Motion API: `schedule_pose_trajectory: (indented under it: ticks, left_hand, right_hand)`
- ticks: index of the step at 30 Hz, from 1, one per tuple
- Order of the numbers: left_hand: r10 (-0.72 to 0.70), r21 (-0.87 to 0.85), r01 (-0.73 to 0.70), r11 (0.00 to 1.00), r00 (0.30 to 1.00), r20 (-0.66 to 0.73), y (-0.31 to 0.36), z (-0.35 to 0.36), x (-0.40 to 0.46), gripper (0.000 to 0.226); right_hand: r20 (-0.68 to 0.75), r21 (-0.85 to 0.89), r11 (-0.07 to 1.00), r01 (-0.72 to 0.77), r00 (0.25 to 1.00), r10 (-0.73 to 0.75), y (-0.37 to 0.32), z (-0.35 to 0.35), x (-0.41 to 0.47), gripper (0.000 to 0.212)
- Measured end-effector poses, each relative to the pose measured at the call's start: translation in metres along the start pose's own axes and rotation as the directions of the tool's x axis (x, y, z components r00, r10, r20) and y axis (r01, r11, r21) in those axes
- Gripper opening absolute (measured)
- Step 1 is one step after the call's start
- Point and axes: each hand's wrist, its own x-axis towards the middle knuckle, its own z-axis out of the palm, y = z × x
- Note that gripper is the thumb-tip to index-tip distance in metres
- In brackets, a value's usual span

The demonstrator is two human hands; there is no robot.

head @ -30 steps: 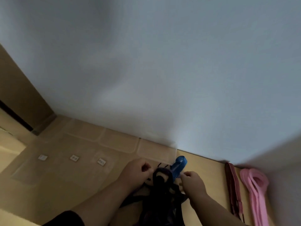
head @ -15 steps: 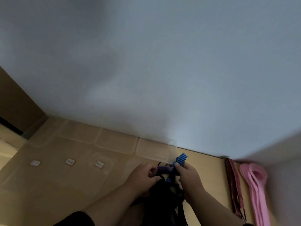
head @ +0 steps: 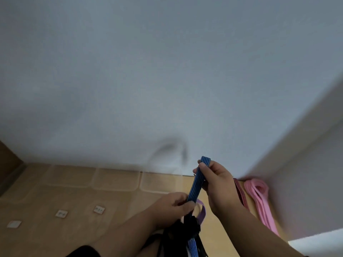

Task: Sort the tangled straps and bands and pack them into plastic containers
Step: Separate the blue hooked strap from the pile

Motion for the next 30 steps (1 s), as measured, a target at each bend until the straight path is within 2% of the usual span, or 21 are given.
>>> schedule_pose_trajectory:
  ticks: [4, 10, 13, 17, 20, 22, 24, 27, 30]
  left_hand:
    - [0.104, 0.164, -0.088, 0.982, 0.991, -0.088, 0.032, -0.002, -0.002, 0.025]
    - [0.269, 0.16, -0.254, 0.954, 0.96, -0.08, 0.084, -0.008, -0.007, 0.013]
    - [0.348, 0.209, -0.328, 0.921, 0.935, -0.062, 0.105, -0.009, -0.007, 0.017]
    - [0.404, 0.136, -0.392, 0.91, 0.911, -0.077, 0.133, -0.008, -0.007, 0.018]
    - [0.417, 0.049, -0.415, 0.909, 0.896, -0.154, 0.154, -0.006, -0.003, 0.017]
    - [0.412, 0.002, -0.419, 0.908, 0.89, -0.196, 0.167, -0.006, 0.003, 0.019]
    - [0.387, -0.087, -0.413, 0.907, 0.895, -0.221, 0.176, -0.006, 0.009, 0.019]
    - [0.339, -0.144, -0.379, 0.914, 0.91, -0.24, 0.185, -0.005, 0.019, 0.017]
    - [0.292, -0.166, -0.336, 0.927, 0.925, -0.242, 0.184, -0.005, 0.023, 0.022]
  right_hand:
    - [-0.04, 0.011, 0.996, 0.092, 0.995, -0.092, -0.028, -0.004, -0.008, 0.014]
    - [-0.09, 0.076, 0.994, 0.078, 0.993, -0.071, -0.047, -0.014, -0.02, 0.022]
    - [-0.099, 0.066, 0.997, 0.049, 0.994, -0.043, -0.049, -0.021, -0.025, 0.039]
    - [-0.057, 0.056, 0.998, 0.019, 0.998, -0.016, -0.045, -0.033, -0.031, 0.065]
    - [0.072, 0.11, 0.993, 0.037, 0.996, -0.045, -0.043, -0.04, -0.045, 0.071]
    - [0.157, 0.127, 0.99, 0.06, 0.984, -0.08, -0.035, -0.044, -0.052, 0.066]
    - [0.201, 0.117, 0.988, 0.097, 0.972, -0.119, -0.028, -0.046, -0.058, 0.051]
    - [0.111, -0.05, 0.974, 0.221, 0.97, -0.215, -0.028, -0.045, -0.062, 0.024]
    - [0.092, -0.099, 0.949, 0.298, 0.953, -0.289, -0.04, -0.044, -0.063, 0.022]
